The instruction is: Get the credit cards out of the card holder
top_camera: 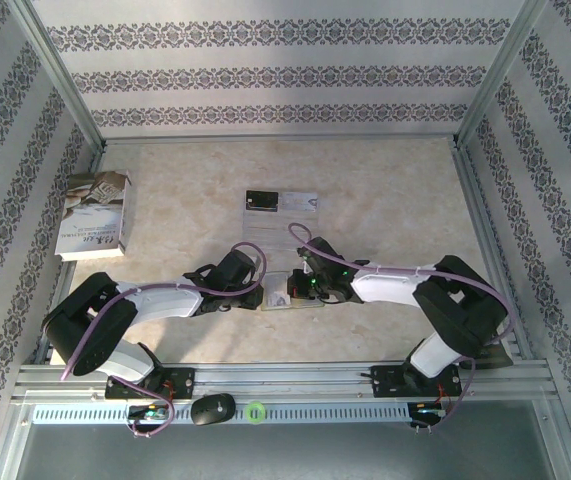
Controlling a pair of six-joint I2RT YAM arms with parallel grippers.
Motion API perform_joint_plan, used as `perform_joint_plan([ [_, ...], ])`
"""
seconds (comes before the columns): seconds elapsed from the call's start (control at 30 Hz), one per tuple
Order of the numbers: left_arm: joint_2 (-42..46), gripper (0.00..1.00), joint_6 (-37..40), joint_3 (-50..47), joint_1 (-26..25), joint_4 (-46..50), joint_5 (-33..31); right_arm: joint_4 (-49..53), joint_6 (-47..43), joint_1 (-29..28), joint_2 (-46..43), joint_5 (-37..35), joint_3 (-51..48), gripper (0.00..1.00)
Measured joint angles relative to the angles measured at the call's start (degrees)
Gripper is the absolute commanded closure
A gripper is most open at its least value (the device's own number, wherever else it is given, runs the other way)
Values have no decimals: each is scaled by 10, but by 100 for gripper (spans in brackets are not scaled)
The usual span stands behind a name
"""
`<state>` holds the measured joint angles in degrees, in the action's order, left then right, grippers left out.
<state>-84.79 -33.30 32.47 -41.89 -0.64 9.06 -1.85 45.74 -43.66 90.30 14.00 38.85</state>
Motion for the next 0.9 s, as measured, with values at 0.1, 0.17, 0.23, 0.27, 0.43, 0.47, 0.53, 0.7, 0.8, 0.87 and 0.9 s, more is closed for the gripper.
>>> perform_joint_plan([
  [0.1,0,82,0,0,0,0,1,35,-13,0,-21,-28,0,100],
  [0.17,0,82,0,0,2,0,2,55,-21,0,-31,-44,0,100],
  [0.23,0,81,0,0,5,0,7,73,-27,0,-39,-56,0,100],
  [0.27,2,81,0,-1,7,0,10,80,-28,0,-42,-60,0,100],
  [0.43,16,78,1,-8,10,-2,18,88,-44,0,-52,-63,0,89],
  [0.47,20,78,1,-10,10,-1,18,88,-49,0,-57,-62,0,88],
  [0.53,35,79,2,-14,10,5,16,87,-58,0,-68,-61,0,86],
  [0.7,75,79,11,-10,10,19,12,85,-72,-4,-69,-44,12,84],
  [0.8,62,79,14,2,10,17,15,71,-69,-9,-49,-25,24,84],
  [0.87,43,79,14,11,10,15,17,60,-64,-12,-33,-17,27,85],
  [0.9,31,79,14,16,10,14,16,58,-60,-12,-26,-14,27,85],
])
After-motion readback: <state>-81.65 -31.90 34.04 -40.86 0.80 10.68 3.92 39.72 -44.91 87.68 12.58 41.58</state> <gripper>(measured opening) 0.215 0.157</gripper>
